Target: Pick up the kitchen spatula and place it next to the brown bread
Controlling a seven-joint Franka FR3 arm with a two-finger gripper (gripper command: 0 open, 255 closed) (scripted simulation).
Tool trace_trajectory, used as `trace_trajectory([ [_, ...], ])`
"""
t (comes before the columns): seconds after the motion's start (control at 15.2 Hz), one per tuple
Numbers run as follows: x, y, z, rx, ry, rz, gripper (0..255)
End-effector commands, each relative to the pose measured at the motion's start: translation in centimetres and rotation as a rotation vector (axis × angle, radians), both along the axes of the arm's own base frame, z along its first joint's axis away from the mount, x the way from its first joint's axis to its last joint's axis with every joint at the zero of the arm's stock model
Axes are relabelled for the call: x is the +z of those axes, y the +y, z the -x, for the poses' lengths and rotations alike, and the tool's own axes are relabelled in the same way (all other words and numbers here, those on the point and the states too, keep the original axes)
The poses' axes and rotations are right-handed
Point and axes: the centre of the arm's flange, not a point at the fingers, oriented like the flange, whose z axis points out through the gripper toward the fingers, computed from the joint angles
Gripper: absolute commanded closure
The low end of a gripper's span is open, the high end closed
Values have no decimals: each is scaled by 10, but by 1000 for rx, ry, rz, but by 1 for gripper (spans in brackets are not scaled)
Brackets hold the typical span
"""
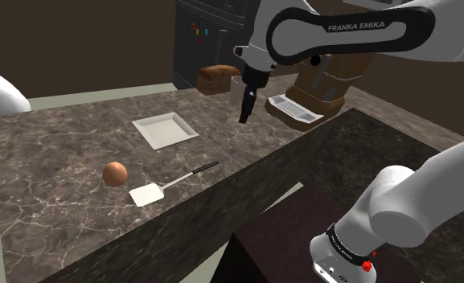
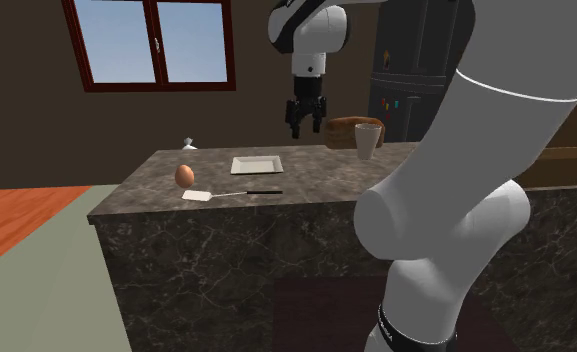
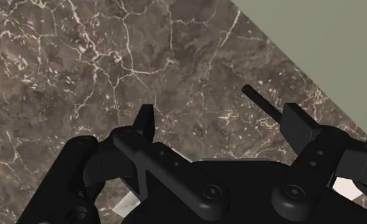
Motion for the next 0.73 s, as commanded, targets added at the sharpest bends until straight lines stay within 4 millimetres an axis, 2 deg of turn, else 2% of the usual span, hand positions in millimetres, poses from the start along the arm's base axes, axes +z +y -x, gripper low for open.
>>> trace_trajectory([
  [0.0, -10, 24, -7, 90, 3, 7, 0],
  [0.33, -40, 84, -14, 307, 13, 26, 0],
  [0.66, -72, 144, -8, 524, 22, 45, 0],
])
